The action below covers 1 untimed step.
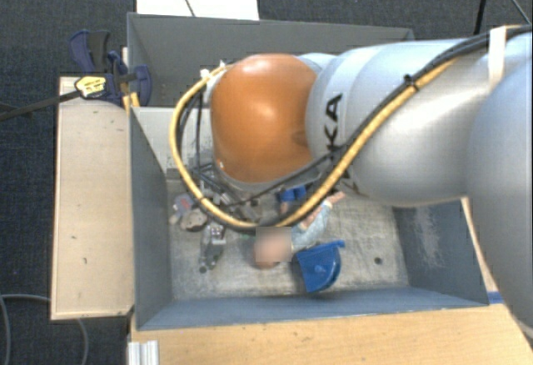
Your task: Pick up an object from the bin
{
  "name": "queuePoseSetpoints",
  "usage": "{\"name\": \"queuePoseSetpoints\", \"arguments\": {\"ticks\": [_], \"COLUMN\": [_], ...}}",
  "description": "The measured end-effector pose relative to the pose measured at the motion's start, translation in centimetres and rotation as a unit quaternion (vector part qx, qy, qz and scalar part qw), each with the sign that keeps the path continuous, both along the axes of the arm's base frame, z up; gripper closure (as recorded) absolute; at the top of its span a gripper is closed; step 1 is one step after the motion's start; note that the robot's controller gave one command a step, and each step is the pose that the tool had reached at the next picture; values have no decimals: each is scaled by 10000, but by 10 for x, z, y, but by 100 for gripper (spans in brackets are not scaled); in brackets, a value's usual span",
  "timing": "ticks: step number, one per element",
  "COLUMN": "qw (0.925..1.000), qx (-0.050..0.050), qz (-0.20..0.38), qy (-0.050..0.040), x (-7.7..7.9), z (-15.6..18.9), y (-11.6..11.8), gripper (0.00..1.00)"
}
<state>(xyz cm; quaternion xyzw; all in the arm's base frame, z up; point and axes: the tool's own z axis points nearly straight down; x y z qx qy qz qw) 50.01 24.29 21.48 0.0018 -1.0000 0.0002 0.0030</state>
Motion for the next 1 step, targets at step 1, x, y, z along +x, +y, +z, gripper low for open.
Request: {"name": "queuePoseSetpoints", "arguments": {"ticks": [1], "qw": [10000], "qx": [9], "qz": [-25], "qy": [-39], "x": [2], "z": [4], "y": [-1], "gripper": [0]}}
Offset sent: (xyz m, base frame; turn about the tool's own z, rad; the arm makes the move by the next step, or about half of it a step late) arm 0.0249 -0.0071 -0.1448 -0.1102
